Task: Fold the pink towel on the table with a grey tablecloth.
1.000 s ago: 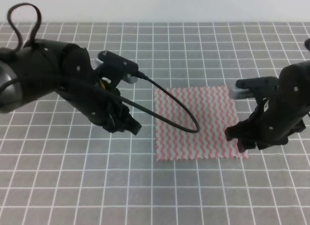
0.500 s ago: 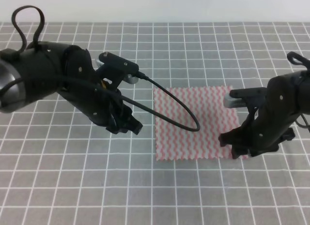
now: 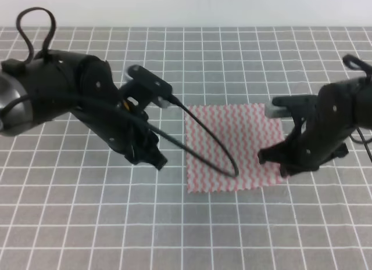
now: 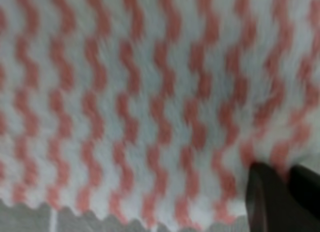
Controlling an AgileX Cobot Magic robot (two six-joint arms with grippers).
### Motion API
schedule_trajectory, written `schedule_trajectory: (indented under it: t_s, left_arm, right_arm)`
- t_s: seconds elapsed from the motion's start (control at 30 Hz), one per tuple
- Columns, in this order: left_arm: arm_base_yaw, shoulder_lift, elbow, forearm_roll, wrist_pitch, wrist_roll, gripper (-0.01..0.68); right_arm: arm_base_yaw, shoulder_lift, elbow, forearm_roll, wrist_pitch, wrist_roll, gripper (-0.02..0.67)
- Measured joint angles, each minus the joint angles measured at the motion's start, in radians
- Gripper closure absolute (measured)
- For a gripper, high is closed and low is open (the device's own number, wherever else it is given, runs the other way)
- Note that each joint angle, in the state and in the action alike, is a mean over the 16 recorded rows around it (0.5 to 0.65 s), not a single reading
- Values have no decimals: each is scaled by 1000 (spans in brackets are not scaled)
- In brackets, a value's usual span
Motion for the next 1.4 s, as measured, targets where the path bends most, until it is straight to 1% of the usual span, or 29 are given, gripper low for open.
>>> schedule_trajectory:
  t_s: [0.13, 0.2, 0.43, 0.63, 0.87, 0.97, 1.03, 1.23, 1.4]
  left_arm:
    - [-40, 0, 0, 9, -10, 105, 362]
    - [-64, 4, 0, 17, -22, 153, 329]
    - [-146, 40, 0, 52, -88, 275, 223]
    - [-182, 95, 0, 84, -149, 302, 212]
    - [-190, 152, 0, 99, -226, 296, 215]
    - [-190, 167, 0, 105, -263, 288, 241]
    - [-190, 175, 0, 110, -288, 277, 281]
    - [-188, 189, -1, 157, -362, 209, 454]
    - [-185, 197, -8, 246, -404, 94, 595]
  right_arm:
    - [-1, -2, -52, 0, 18, -15, 652]
    - [-1, -4, -81, 1, 27, -22, 662]
    - [-1, -2, -170, 1, 39, -54, 664]
    - [0, 0, -210, 1, 30, -75, 663]
    - [-1, 2, -222, 1, 18, -95, 663]
    - [-1, -1, -222, 1, 14, -103, 664]
    - [-1, 0, -222, 1, 12, -106, 664]
    - [-2, -1, -222, -2, 7, -114, 664]
    - [-2, 1, -222, -13, 5, -116, 664]
